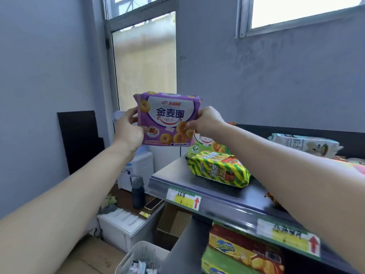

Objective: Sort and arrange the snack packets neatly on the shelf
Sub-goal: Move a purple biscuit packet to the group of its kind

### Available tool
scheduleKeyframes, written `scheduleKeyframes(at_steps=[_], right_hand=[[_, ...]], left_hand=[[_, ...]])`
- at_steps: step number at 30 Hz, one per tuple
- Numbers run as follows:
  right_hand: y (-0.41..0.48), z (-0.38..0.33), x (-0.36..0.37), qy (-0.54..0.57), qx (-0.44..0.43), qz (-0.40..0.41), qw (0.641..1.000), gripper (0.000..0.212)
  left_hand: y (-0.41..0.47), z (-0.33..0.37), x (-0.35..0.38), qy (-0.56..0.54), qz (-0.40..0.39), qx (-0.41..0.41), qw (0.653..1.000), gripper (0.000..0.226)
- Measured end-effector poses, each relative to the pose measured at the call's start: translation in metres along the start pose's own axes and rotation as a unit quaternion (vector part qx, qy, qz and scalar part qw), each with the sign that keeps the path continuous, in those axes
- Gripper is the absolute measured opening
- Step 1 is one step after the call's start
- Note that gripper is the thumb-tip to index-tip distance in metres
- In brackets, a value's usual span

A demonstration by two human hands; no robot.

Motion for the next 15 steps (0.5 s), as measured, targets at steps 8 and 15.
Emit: scheduleKeyframes(at_steps=[8,15], right_hand=[[0.030,0.005,0.057,-0.114,0.041,-0.013,0.993,0.021],[0.026,0.024,0.059,-0.205,0.063,-0.034,0.976,0.022]], left_hand=[[0.050,-0.072,-0.017,0.009,-0.075,-0.073,0.994,0.046],[0.058,-0.112,0.005,0.020,-0.121,-0.120,0.985,0.038]])
Point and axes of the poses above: each hand's wrist, its own y-axis towards the middle knuckle, its own x-axis out of the palm, z = x × y, the point moved 2 cm from there along y, towards the middle knuckle, and after that the axes turned 3 degrees about x, right-handed, at the moved point
